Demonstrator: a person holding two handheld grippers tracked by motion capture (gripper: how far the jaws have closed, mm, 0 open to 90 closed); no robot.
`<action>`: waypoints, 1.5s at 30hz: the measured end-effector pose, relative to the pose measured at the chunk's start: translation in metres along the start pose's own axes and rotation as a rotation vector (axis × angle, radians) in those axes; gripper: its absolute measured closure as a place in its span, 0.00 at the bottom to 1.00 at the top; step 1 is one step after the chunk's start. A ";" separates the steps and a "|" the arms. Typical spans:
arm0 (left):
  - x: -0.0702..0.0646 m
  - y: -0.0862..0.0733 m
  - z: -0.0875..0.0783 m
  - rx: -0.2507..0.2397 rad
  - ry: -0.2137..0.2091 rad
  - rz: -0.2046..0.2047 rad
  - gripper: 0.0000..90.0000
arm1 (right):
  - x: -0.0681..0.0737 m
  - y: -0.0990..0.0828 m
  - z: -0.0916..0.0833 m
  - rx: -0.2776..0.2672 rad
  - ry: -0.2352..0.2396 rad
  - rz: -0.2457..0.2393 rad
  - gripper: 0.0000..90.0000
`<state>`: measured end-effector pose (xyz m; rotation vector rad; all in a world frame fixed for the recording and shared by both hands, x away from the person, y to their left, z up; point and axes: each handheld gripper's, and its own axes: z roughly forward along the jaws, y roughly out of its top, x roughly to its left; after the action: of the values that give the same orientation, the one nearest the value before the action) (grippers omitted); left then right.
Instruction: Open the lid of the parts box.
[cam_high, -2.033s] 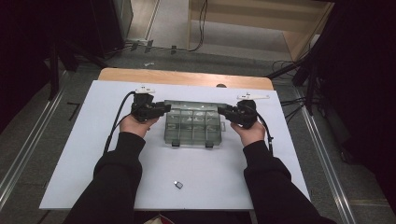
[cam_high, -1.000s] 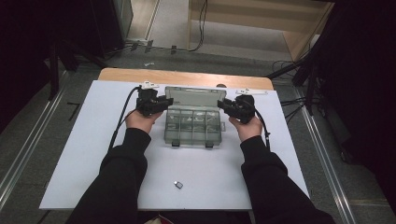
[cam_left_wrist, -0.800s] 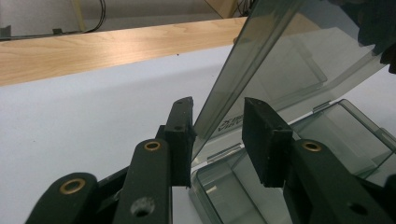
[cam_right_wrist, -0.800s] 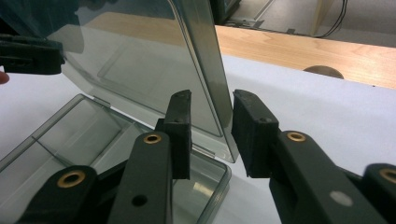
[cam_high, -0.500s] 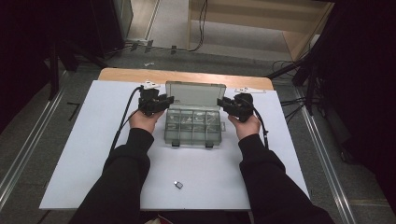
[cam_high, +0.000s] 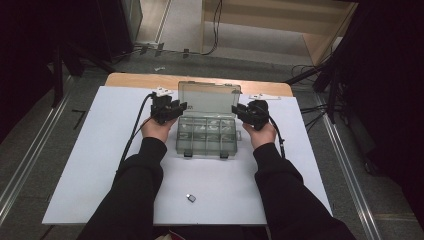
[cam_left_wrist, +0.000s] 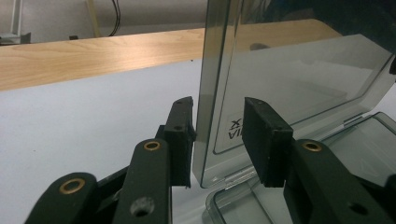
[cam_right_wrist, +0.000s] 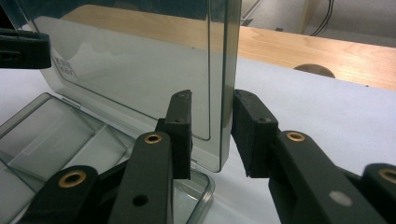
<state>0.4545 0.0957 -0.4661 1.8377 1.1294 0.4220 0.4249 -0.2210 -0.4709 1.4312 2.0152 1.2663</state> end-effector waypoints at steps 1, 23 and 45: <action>0.000 0.000 0.001 -0.002 0.004 0.000 0.71 | 0.000 0.000 0.001 0.001 0.000 0.003 0.74; 0.000 -0.006 0.020 -0.005 0.013 -0.015 0.64 | -0.003 -0.005 0.017 0.015 -0.017 0.018 0.69; -0.001 -0.015 0.036 -0.009 0.015 -0.003 0.46 | -0.005 -0.010 0.032 0.054 -0.041 0.024 0.65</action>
<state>0.4706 0.0786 -0.4973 1.8271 1.1388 0.4392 0.4444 -0.2114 -0.4976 1.4981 2.0247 1.1910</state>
